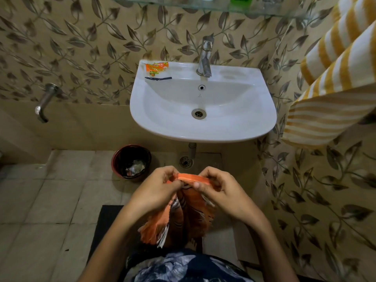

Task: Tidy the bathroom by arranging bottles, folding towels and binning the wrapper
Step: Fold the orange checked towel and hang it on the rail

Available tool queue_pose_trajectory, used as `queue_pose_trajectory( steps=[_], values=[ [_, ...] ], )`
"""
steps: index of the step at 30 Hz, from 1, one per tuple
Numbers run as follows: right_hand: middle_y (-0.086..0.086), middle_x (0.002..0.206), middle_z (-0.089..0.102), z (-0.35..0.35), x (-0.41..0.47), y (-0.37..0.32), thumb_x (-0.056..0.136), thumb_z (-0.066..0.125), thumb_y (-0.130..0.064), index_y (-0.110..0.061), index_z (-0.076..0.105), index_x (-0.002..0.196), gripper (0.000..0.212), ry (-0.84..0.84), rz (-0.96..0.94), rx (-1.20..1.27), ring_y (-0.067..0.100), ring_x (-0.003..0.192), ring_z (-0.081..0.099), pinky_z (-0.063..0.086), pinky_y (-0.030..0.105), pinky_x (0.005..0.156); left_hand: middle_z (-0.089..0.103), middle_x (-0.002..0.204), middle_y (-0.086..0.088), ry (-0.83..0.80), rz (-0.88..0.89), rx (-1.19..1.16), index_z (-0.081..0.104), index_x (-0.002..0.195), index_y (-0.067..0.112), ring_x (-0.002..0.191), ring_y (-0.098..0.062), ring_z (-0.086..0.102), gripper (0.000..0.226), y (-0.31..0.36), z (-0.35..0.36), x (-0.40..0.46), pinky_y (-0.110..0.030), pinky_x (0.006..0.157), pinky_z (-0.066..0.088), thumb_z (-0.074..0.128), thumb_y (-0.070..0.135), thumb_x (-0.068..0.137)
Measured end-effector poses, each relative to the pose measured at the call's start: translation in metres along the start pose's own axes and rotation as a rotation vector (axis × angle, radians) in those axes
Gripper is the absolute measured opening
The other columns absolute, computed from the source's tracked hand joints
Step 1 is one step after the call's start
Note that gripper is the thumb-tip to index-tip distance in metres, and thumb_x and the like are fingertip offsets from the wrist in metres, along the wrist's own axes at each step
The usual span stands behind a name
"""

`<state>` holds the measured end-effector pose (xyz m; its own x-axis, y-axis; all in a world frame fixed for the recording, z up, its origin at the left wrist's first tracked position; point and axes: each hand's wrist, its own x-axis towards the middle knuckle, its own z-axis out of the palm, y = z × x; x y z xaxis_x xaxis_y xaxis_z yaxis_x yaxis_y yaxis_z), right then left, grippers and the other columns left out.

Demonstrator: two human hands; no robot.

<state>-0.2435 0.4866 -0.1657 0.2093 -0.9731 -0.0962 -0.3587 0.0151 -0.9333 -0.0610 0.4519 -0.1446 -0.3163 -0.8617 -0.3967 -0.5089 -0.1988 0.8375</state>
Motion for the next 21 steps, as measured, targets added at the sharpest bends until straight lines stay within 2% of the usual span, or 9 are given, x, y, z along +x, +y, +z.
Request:
queue_pose_trajectory(
  steps=[2, 4, 8, 10, 13, 15, 18, 19, 21],
  values=[
    [-0.002, 0.069, 0.059, 0.001, 0.0, -0.001, 0.086, 0.068, -0.032, -0.022, 0.061, 0.077, 0.015, 0.08, -0.036, 0.042, 0.011, 0.065, 0.054, 0.042, 0.034, 0.06, 0.063, 0.078, -0.006, 0.009, -0.025, -0.11, 0.063, 0.084, 0.013, 0.075, -0.02, 0.057, 0.011, 0.0, 0.002, 0.001, -0.037, 0.076, 0.044, 0.055, 0.006, 0.087],
    [-0.004, 0.068, 0.056, 0.004, 0.0, -0.004, 0.085, 0.067, -0.03, -0.021, 0.059, 0.074, 0.016, 0.148, -0.077, 0.094, 0.007, 0.064, 0.051, 0.041, 0.03, 0.061, 0.061, 0.085, -0.014, 0.048, -0.059, -0.227, 0.061, 0.09, 0.015, 0.077, -0.023, 0.056, 0.014, 0.003, 0.006, 0.001, -0.035, 0.075, 0.045, 0.053, 0.004, 0.09],
    [-0.011, 0.073, 0.06, 0.01, 0.002, -0.009, 0.09, 0.06, -0.029, -0.028, 0.057, 0.08, 0.011, 0.235, -0.125, 0.112, 0.001, 0.068, 0.056, 0.045, 0.022, 0.064, 0.054, 0.065, -0.008, 0.104, -0.144, -0.413, 0.059, 0.087, 0.017, 0.044, -0.007, 0.051, 0.019, 0.011, 0.008, 0.002, -0.019, 0.043, 0.044, 0.045, 0.007, 0.096],
    [-0.009, 0.082, 0.066, 0.011, 0.003, -0.01, 0.091, 0.061, -0.025, -0.027, 0.061, 0.085, 0.006, 0.261, -0.144, 0.096, 0.007, 0.078, 0.064, 0.051, 0.027, 0.072, 0.053, 0.061, -0.006, 0.053, -0.208, -0.541, 0.061, 0.086, 0.011, 0.039, -0.004, 0.052, 0.02, 0.017, 0.008, 0.0, -0.015, 0.036, 0.044, 0.044, 0.009, 0.096],
    [-0.003, 0.086, 0.071, 0.013, 0.003, -0.011, 0.087, 0.066, -0.007, -0.031, 0.064, 0.084, 0.024, 0.385, -0.195, 0.157, 0.015, 0.085, 0.07, 0.056, 0.032, 0.078, 0.063, 0.057, -0.002, -0.059, -0.271, -0.672, 0.067, 0.082, 0.008, 0.045, -0.004, 0.061, 0.023, 0.021, 0.008, -0.002, -0.016, 0.041, 0.051, 0.047, 0.007, 0.095],
    [-0.004, 0.087, 0.074, 0.015, 0.002, -0.012, 0.083, 0.068, 0.001, -0.034, 0.066, 0.08, 0.035, 0.482, -0.223, 0.211, 0.014, 0.086, 0.072, 0.056, 0.025, 0.077, 0.065, 0.052, -0.002, -0.107, -0.308, -0.75, 0.068, 0.082, 0.005, 0.044, -0.005, 0.061, 0.02, 0.023, 0.006, -0.002, -0.017, 0.043, 0.053, 0.05, 0.005, 0.092],
    [-0.01, 0.086, 0.076, 0.017, 0.001, -0.013, 0.08, 0.069, 0.008, -0.029, 0.07, 0.076, 0.038, 0.608, -0.235, 0.272, 0.009, 0.086, 0.073, 0.055, 0.017, 0.076, 0.066, 0.052, -0.006, -0.131, -0.365, -0.827, 0.068, 0.083, 0.0, 0.04, -0.008, 0.061, 0.013, 0.024, 0.003, 0.0, -0.017, 0.042, 0.053, 0.056, 0.002, 0.087],
    [-0.011, 0.086, 0.076, 0.016, 0.001, -0.013, 0.079, 0.069, 0.008, -0.028, 0.072, 0.078, 0.036, 0.611, -0.231, 0.271, 0.008, 0.086, 0.073, 0.055, 0.017, 0.076, 0.067, 0.053, -0.008, -0.137, -0.377, -0.848, 0.068, 0.082, -0.001, 0.04, -0.009, 0.062, 0.012, 0.025, 0.004, 0.0, -0.017, 0.041, 0.052, 0.056, 0.001, 0.086],
    [-0.01, 0.091, 0.077, 0.014, -0.001, -0.016, 0.08, 0.069, 0.005, -0.024, 0.075, 0.086, 0.031, 0.511, -0.205, 0.269, 0.01, 0.089, 0.073, 0.056, 0.019, 0.078, 0.068, 0.055, -0.01, -0.134, -0.397, -0.916, 0.067, 0.08, -0.002, 0.042, -0.011, 0.064, 0.014, 0.027, 0.005, 0.0, -0.018, 0.042, 0.053, 0.055, 0.0, 0.087]
  ],
)
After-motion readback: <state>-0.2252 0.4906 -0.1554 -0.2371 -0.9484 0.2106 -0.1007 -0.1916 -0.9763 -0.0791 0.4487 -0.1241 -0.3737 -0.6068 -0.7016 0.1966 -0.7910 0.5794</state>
